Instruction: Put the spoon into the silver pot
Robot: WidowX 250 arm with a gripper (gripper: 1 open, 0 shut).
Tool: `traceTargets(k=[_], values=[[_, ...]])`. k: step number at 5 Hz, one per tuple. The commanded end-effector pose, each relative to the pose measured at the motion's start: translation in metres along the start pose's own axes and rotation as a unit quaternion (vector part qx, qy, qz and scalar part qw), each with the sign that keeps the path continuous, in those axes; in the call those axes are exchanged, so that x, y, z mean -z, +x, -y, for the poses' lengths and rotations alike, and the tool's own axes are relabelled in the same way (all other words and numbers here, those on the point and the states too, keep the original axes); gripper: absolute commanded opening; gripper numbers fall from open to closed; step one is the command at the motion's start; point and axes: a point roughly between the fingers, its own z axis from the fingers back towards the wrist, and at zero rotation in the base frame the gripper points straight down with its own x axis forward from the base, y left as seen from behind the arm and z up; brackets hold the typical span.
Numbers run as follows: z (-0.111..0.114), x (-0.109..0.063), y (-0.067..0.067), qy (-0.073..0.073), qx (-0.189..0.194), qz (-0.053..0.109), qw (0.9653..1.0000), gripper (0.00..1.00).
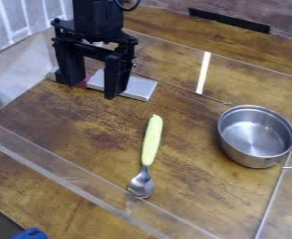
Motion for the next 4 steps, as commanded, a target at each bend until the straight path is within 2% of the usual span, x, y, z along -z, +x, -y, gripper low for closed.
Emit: traceTargets(k=[1, 2, 3, 4], values=[[-0.004, 0.019, 0.000, -0.003, -0.007, -0.010, 0.9999, 1.00], [0.006, 0.047, 0.003, -0.009, 0.008, 0.004, 0.9999, 1.00], [0.015, 0.067, 0.009, -0.016, 0.020, 0.022, 0.9994, 1.00], [0.018, 0.070, 0.011, -0.022, 0.021, 0.038, 0.9988, 1.00]])
